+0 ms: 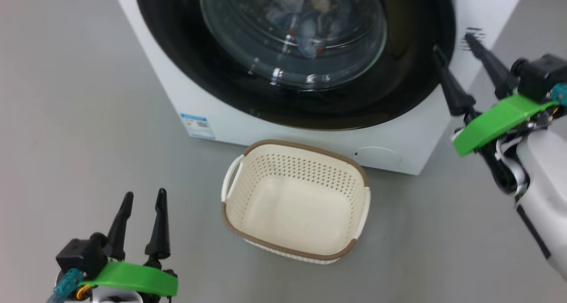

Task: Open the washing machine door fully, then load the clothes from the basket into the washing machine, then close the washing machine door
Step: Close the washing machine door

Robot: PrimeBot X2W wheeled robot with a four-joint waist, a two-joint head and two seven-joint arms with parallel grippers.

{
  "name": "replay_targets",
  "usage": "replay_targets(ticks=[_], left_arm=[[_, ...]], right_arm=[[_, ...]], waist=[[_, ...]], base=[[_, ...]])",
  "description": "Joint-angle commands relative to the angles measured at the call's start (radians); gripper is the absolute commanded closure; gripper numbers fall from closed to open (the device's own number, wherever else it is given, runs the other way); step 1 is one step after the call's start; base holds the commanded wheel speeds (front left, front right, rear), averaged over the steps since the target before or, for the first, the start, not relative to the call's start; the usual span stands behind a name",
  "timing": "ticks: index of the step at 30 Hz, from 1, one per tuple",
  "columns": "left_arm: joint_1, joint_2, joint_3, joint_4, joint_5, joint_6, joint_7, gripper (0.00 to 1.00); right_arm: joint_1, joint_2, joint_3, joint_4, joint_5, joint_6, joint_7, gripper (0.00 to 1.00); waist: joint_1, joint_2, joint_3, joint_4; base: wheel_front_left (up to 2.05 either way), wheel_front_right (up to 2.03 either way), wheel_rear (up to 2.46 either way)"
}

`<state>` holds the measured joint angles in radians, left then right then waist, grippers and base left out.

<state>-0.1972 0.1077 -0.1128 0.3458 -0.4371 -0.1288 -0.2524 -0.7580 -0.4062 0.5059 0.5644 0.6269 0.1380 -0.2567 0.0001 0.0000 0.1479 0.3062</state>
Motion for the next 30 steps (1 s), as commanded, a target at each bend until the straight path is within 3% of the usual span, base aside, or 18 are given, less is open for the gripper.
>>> replay_targets(ticks=[1, 12, 18, 30], left_arm=[[-0.005, 0.028, 0.034, -0.025, 0.008, -0.002, -0.009, 0.0], [0.014, 0.044, 0.059, -0.049, 0.019, 0.003, -0.009, 0.0], [0.031, 0.053, 0.086, -0.073, 0.032, 0.026, -0.009, 0.0], [0.07, 0.048, 0.091, -0.109, -0.016, 0.016, -0.006, 0.0]], right_arm=[[0.028, 0.009, -0.004, -0.032, 0.008, -0.007, -0.005, 0.0], [0.166, 0.028, -0.05, -0.117, -0.009, -0.007, -0.005, 0.0], [0.226, 0.038, -0.083, -0.167, -0.027, -0.007, -0.005, 0.0], [0.362, 0.068, -0.137, -0.239, -0.046, -0.007, -0.005, 0.0]], waist=[[-0.0001, 0.0, -0.034, -0.045], [-0.0001, 0.0, -0.085, -0.192], [-0.0001, 0.0, -0.098, -0.268], [-0.0001, 0.0, -0.125, -0.342]], base=[[0.0, 0.0, 0.0], [0.0, 0.0, 0.0], [0.0, 0.0, 0.0], [0.0, 0.0, 0.0]])
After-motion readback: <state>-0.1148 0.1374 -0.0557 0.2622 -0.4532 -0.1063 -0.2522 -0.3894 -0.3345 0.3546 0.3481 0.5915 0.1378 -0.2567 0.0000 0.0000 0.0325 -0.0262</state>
